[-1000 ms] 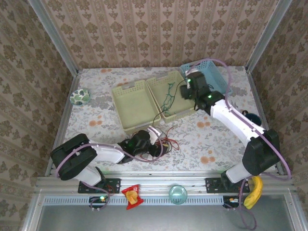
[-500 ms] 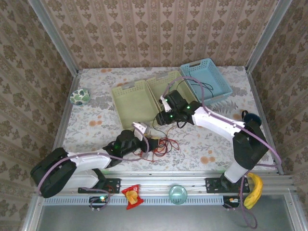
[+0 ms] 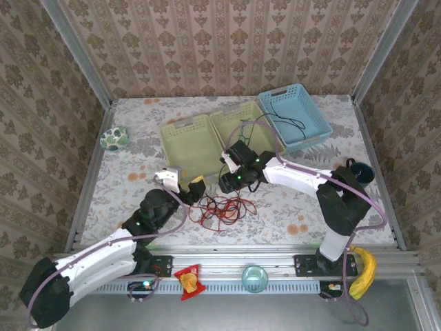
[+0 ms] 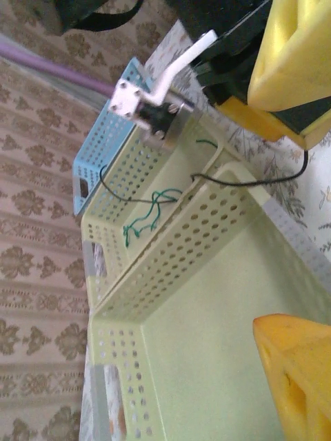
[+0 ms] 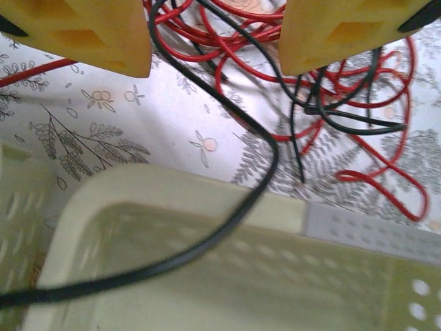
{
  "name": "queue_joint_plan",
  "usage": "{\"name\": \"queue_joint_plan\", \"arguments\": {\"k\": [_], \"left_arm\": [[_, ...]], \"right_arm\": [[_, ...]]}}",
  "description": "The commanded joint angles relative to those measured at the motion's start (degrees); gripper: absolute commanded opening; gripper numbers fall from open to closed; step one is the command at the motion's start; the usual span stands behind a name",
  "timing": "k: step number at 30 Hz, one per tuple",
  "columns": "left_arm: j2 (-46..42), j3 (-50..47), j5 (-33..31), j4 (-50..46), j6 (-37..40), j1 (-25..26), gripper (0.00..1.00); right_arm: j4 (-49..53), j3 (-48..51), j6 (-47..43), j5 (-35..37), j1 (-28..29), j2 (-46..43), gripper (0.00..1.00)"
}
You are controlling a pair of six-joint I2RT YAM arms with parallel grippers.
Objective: Untangle the cables
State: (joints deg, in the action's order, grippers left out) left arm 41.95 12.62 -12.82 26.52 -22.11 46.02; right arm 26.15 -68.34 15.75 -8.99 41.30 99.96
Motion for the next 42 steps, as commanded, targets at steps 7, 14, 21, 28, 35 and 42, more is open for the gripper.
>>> {"name": "queue_joint_plan", "arguments": {"k": [7,14,21,28,35,42], "left_arm": [[-1.01,-0.41,-3.82,-3.6,-2.85,-0.57,0.78],[2.69,1.64,-1.54,-3.55,-1.35,-0.53,0.78],[8.49,3.86,3.15,-2.79,-0.19,-0.04,0.78],[20.31,10.62,12.49,-5.59,6.35,4.22,0.77],[32.91,15.4,16.95,-2.38,8.84,7.15,0.76],[41.13,16.13,19.08,2.83,7.29,7.45,0.75]], "right_arm": [[0.27,1.63,-3.9,2.93,0.72,3.98,0.52],[-3.07,2.2,-3.84,2.99,1.89,6.52,0.43],[-6.44,6.14,-4.11,6.04,2.02,-2.92,0.0],[-5.24,8.55,-4.17,11.58,1.96,-19.87,0.0],[-5.53,5.88,-4.42,19.3,1.97,-31.46,0.0],[-10.66,4.17,-5.08,32.23,1.18,-34.53,0.0]]}}
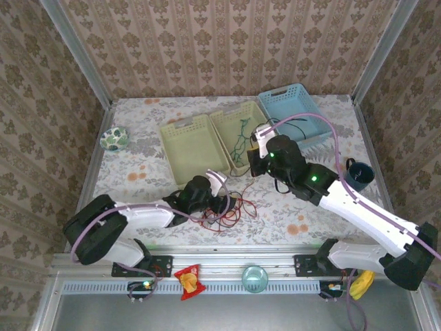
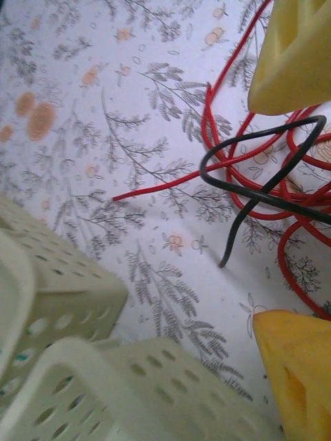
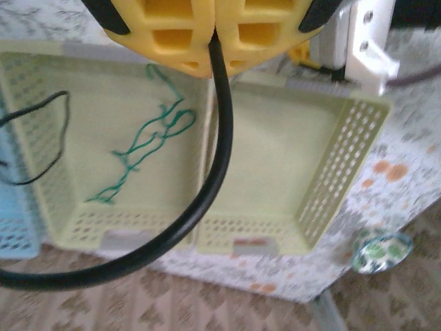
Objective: Untangle the cables
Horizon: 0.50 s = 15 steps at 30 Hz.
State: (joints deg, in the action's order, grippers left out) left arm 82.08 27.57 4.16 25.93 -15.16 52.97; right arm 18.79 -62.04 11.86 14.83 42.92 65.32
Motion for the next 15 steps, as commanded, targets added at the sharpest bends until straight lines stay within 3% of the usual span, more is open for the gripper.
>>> {"name": "queue_joint_plan", "arguments": {"k": [1,5,10,15], "left_arm": [[1.24,1.08,1.93,4.04,-0.04,0.67,0.75],[1.12,0.49,1.29,5.59,-1.42,1.09,0.75],[1.14,0.46,0.76,5.53,-1.97,1.69,0.75],[1.33,0.86,0.67,5.44,-2.42,2.28,0.75]], "right_arm": [[-3.23,-3.06,-1.31,11.02,-0.84,1.35,0.0],[-4.59,-7.03,-2.06,23.37,-3.04,7.73,0.0],[-20.22,-10.91,-11.71,36.56,-7.46,18.86,0.0],[-23.92,-20.35,-12.51,44.14,-15.59,29.61,0.0]]}}
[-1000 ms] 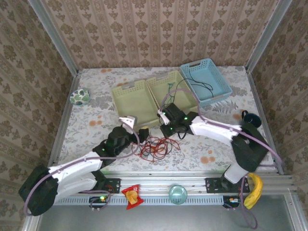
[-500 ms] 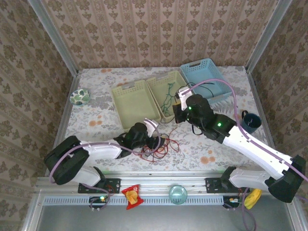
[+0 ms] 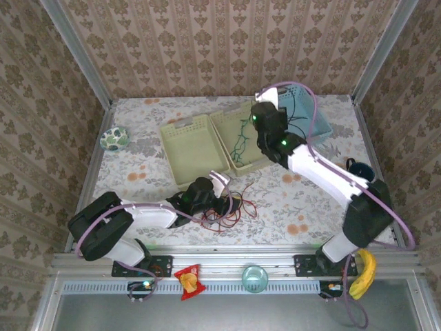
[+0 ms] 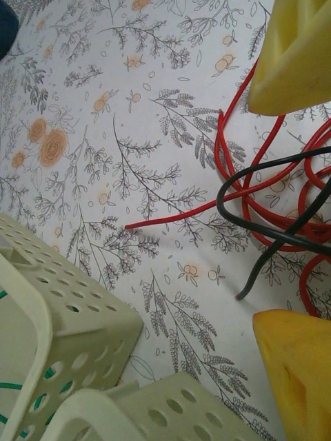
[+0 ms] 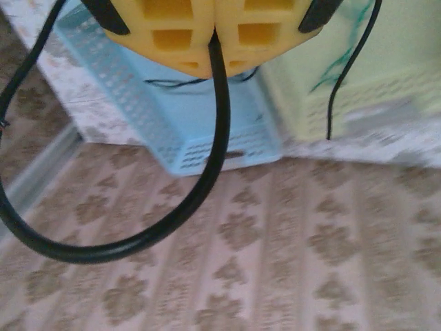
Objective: Untangle the cables
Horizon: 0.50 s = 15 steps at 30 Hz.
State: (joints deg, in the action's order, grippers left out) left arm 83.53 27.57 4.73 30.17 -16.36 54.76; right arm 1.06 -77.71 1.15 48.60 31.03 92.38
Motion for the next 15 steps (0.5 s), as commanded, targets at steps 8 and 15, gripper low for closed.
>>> {"name": "queue_joint_plan", "arguments": {"k": [8,15], "left_arm": [[-0.22,0.78,-0.69,1.2,-1.13,1.25,0.75],[-0.58,0.46,-1.22,1.26,-1.08,1.46,0.76]], "right_arm": [[-8.75,-15.89,-6.36,21.61,-11.4,15.47,0.0],[5.85,-20.78,2.3,5.64,-15.51,22.74,0.0]]}}
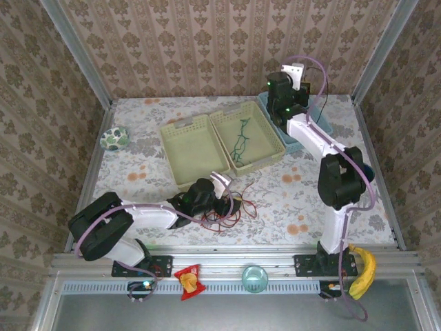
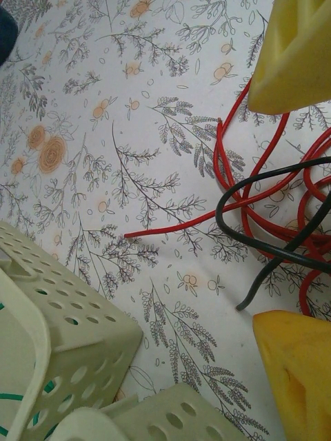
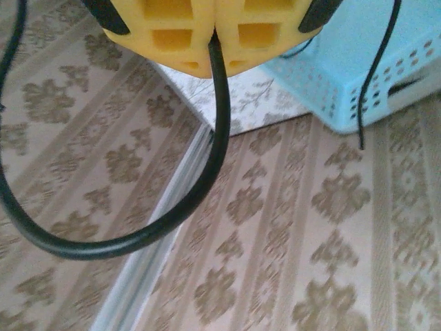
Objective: Untangle the cables
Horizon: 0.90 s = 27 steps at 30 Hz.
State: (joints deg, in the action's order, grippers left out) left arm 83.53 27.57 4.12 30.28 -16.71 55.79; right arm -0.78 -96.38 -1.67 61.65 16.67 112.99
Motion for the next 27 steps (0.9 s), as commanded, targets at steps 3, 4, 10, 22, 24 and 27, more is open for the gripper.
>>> {"name": "queue_joint_plan", "arguments": {"k": [3,4,10,22,24,27], "left_arm": [[-0.95,0.29,-1.12,0.92,-0.77,0.51,0.76],[-1.08,0.21,-1.2,0.92,-0.75,0.48,0.76],[-1.14,0.37,-1.23,0.87,-0.67,0.57,0.76],[-0.9,1.18,-1.48,0.39,-0.46,0.57,0.76],[-0.99,1.17,-1.56,0.48,-0.47,0.6,0.76],[-1.39,1.01,-2.28,0.83,-0.36,0.55,0.77]], "right_arm": [[15.44,-3.85,9.64,-21.64,-3.38,3.65,0.0],[17.69,-4.53,11.04,-23.49,-3.81,4.19,0.0],[27.11,-8.26,13.31,-36.34,-6.08,8.63,0.0],[31.2,-8.57,20.44,-59.58,-9.44,9.59,0.27],[30.31,-7.03,21.5,-58.56,-9.55,7.27,0.38],[27.99,-3.05,22.93,-56.22,-9.5,2.6,0.43]]}}
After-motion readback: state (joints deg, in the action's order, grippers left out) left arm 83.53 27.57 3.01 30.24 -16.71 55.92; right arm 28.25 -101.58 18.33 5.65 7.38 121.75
